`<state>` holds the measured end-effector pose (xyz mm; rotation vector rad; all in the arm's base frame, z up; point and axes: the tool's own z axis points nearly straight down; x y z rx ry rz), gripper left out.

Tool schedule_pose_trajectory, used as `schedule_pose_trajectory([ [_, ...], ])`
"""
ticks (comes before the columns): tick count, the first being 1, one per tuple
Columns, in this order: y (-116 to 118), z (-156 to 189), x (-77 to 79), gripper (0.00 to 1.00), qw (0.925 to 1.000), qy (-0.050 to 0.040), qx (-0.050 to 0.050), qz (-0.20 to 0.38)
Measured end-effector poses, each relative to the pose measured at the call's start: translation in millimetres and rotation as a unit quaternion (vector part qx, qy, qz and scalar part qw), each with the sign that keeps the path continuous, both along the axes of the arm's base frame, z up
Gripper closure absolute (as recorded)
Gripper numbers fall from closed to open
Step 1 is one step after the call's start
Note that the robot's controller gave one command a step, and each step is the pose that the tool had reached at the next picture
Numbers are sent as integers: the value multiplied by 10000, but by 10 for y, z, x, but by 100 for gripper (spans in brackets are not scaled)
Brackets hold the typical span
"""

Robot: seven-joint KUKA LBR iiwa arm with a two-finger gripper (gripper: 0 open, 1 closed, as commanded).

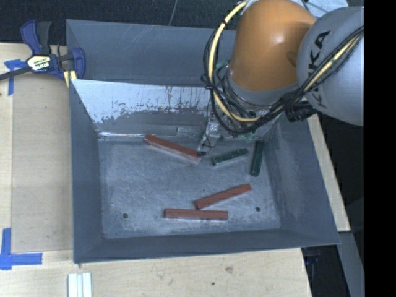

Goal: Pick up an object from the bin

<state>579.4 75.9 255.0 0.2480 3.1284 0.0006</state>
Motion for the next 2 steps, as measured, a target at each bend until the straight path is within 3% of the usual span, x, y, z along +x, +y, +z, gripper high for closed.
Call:
schedule_pose_trajectory([
  [2,-132,-121,18,100,10000,-47,19,3],
])
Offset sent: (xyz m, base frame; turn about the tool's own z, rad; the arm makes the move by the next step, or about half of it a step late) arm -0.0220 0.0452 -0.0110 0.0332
